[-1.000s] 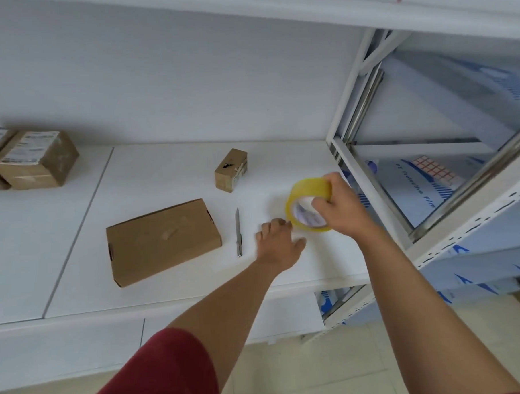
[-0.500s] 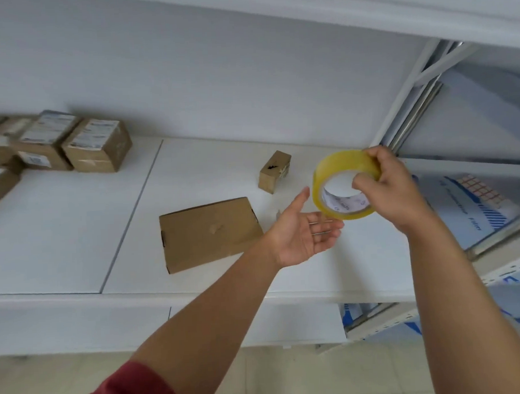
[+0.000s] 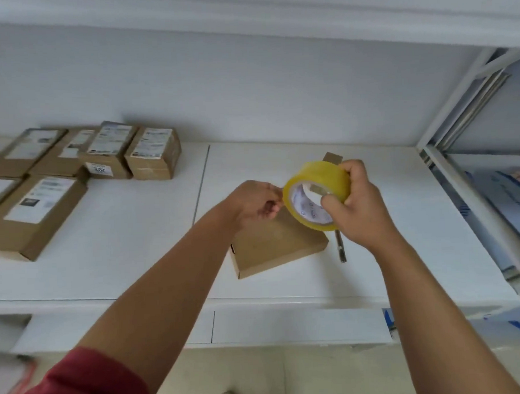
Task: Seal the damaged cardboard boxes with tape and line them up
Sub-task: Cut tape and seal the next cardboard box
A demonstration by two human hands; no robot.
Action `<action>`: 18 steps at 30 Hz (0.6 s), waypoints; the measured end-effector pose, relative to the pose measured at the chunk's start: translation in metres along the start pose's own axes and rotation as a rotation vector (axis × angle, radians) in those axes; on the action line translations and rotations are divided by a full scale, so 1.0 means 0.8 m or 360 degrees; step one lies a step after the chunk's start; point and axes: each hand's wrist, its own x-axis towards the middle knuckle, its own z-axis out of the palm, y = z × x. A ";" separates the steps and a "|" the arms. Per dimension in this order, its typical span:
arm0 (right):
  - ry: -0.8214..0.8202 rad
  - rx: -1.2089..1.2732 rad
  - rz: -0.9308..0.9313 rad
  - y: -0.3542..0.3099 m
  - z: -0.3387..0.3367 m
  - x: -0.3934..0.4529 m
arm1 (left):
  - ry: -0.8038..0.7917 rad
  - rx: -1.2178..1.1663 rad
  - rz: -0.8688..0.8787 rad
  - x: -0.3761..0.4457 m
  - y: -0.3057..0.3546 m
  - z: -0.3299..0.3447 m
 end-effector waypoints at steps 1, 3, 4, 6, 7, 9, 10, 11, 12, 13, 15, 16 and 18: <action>-0.0009 -0.0059 0.0011 -0.004 0.008 -0.005 | 0.0073 0.0100 -0.0005 0.006 0.003 -0.015; -0.0102 -0.0204 -0.0007 -0.005 0.020 -0.019 | 0.0205 0.0391 0.0032 0.021 0.004 -0.040; -0.0194 -0.0310 -0.0027 -0.002 0.025 -0.028 | 0.0238 0.0521 0.0063 0.030 0.003 -0.046; -0.0422 -0.0581 0.0002 0.004 0.034 -0.044 | 0.0273 0.0700 0.0125 0.048 -0.003 -0.050; -0.0545 -0.0720 0.0051 0.008 0.039 -0.050 | 0.0283 0.0766 0.0150 0.056 -0.007 -0.049; -0.0753 -0.0878 0.0184 0.018 0.047 -0.059 | 0.0255 0.0865 0.0170 0.068 -0.016 -0.042; -0.0808 -0.0890 0.0263 0.022 0.050 -0.062 | 0.0226 0.0924 0.0171 0.074 -0.021 -0.037; -0.0835 -0.0885 0.0324 0.024 0.054 -0.064 | 0.0203 0.1000 0.0175 0.080 -0.026 -0.032; -0.0847 -0.0887 0.0357 0.025 0.057 -0.065 | 0.0190 0.1078 0.0182 0.085 -0.031 -0.027; -0.0851 -0.0898 0.0374 0.025 0.059 -0.066 | 0.0185 0.1131 0.0188 0.089 -0.035 -0.023; -0.0836 -0.0912 0.0403 0.024 0.063 -0.065 | 0.0188 0.1141 0.0192 0.096 -0.039 -0.017; -0.0829 -0.0910 0.0421 0.022 0.064 -0.063 | 0.0195 0.1132 0.0198 0.099 -0.038 -0.017; -0.0832 -0.0886 0.0460 0.017 0.067 -0.057 | 0.0202 0.1120 0.0200 0.106 -0.037 -0.019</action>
